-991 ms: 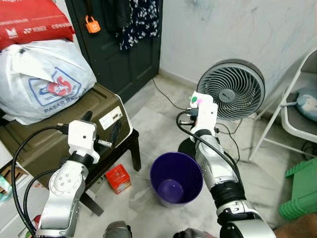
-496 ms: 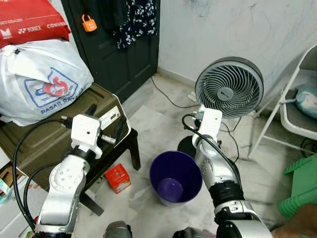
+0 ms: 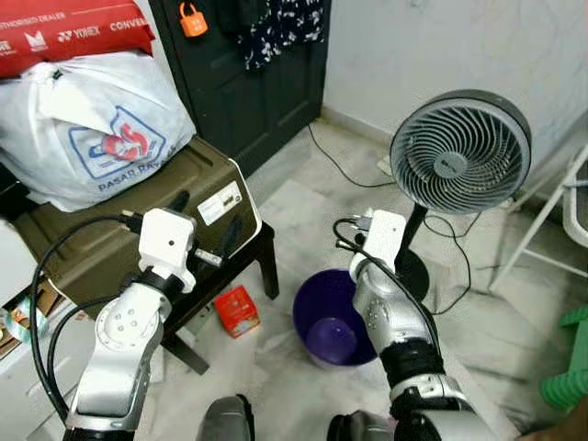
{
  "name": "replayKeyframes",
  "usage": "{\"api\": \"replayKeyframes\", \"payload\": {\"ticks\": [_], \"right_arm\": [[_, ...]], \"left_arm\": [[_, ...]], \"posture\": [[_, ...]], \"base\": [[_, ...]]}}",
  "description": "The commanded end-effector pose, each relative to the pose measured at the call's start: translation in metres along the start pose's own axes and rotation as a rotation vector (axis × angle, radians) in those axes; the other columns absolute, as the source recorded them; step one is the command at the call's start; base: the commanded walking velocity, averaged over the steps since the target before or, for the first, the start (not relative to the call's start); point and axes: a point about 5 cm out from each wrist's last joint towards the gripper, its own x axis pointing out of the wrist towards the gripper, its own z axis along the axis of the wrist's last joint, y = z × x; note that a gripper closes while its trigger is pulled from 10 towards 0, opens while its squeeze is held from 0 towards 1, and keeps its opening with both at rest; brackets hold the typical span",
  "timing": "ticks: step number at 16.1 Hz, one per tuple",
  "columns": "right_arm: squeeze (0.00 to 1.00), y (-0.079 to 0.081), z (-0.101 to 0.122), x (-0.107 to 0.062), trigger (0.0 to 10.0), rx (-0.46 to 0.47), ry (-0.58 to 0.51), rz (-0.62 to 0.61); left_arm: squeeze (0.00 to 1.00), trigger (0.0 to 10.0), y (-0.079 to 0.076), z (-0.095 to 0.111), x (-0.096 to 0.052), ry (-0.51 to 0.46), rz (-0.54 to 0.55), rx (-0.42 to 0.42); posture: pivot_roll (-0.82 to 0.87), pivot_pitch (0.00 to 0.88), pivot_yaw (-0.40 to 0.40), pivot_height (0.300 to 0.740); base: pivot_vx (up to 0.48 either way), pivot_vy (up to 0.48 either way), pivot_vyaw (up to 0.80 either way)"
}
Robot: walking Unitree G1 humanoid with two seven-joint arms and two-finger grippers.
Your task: Clean up the room
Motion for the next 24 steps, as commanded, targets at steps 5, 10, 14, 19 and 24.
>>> {"api": "replayKeyframes", "payload": {"ticks": [5,10,14,19,24], "right_arm": [[0.0,0.0,0.003,0.005,10.0,0.036,0.013,-0.037],[0.0,0.0,0.006,0.005,10.0,0.043,-0.03,-0.036],[0.0,0.004,0.008,0.008,10.0,0.044,-0.035,-0.028],[0.0,0.0,0.001,0.015,10.0,0.071,-0.005,-0.066],[0.0,-0.002,-0.014,0.015,10.0,0.068,0.057,-0.087]], "left_arm": [[0.0,10.0,0.007,0.005,0.0,0.008,0.006,0.011],[0.0,10.0,0.004,0.004,-0.001,0.016,0.008,-0.002],[0.0,10.0,0.004,0.005,-0.003,0.021,0.016,-0.006],[0.0,10.0,0.002,0.006,-0.01,0.052,-0.023,-0.01],[0.0,10.0,0.008,0.005,-0.031,0.108,-0.052,0.024]], "posture": [[0.11,0.146,0.033,0.74],[0.11,0.161,0.029,0.74],[0.12,0.176,0.036,0.74],[0.14,0.21,0.075,0.74],[0.19,0.258,0.096,0.74]], "base": [[0.0,0.0,-0.16],[0.0,0.0,-0.59],[0.0,0.0,0.0],[0.0,0.0,0.0],[0.0,0.0,0.0]]}}
